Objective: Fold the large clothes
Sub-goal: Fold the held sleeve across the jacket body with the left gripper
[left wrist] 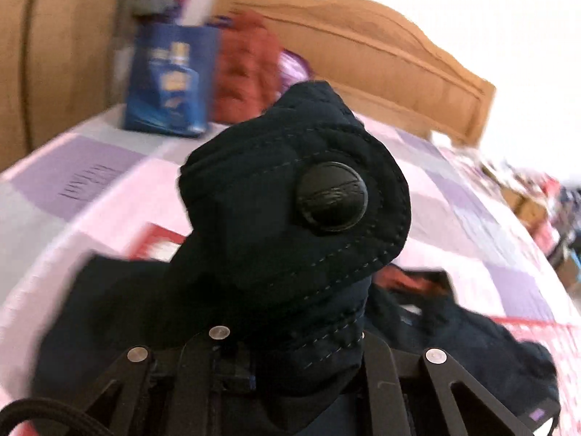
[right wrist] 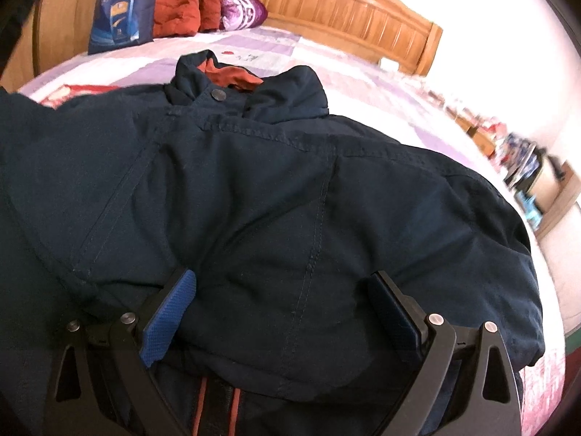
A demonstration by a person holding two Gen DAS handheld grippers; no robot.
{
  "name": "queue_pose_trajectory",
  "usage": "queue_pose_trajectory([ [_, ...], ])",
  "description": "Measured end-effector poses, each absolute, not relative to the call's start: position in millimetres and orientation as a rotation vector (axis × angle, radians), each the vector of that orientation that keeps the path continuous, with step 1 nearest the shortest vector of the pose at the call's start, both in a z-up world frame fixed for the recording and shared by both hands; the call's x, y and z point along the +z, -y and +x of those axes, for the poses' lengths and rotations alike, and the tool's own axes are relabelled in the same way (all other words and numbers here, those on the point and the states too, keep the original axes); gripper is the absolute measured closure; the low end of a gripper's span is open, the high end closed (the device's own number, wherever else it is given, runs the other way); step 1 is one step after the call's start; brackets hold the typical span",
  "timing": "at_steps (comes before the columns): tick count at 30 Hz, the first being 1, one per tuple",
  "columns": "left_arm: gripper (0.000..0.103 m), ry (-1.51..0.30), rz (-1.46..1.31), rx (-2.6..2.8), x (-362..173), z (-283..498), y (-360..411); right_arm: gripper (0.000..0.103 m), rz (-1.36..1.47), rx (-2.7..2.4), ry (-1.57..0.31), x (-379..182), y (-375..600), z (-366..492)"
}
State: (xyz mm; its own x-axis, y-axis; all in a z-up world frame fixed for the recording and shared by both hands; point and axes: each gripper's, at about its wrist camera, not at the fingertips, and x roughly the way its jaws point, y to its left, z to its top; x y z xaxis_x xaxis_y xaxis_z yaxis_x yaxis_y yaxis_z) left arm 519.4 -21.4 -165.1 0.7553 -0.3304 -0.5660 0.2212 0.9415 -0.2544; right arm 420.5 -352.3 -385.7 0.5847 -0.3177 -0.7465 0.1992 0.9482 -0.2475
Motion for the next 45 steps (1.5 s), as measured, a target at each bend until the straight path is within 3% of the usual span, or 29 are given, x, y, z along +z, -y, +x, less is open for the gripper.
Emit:
queue_pose_trajectory([
  [7, 0.090, -0.705, -0.081, -0.490, -194, 500, 160, 0.006, -0.044, -0.261, -0.774, -322, 384, 352],
  [15, 0.090, -0.823, 0.071, -0.526, -264, 481, 234, 0.006, -0.052, -0.300, -0.816, -321, 422, 280],
  [19, 0.086, -0.842, 0.191, -0.527, -283, 474, 255, 0.006, -0.032, -0.337, -0.848, -330, 433, 256],
  [21, 0.076, -0.831, 0.200, -0.581, -276, 463, 263, 0.006, -0.007, -0.359, -0.863, -334, 436, 249],
  [23, 0.049, -0.812, 0.130, -0.681, -261, 451, 263, 0.006, 0.045, -0.388, -0.869, -334, 440, 242],
  [26, 0.033, -0.776, 0.089, -0.766, -238, 430, 258, 0.006, 0.086, -0.428, -0.877, -332, 444, 239],
  [37, 0.021, -0.715, -0.013, -0.550, -196, 434, 121, 0.006, 0.049, -0.400, -0.845, -300, 434, 276],
  [38, 0.017, -0.708, 0.000, -0.496, -198, 443, 111, 0.006, 0.047, -0.390, -0.835, -296, 430, 283],
  [45, 0.017, -0.833, 0.184, -0.219, -265, 525, 82, 0.006, 0.029, -0.326, -0.801, -282, 405, 357],
])
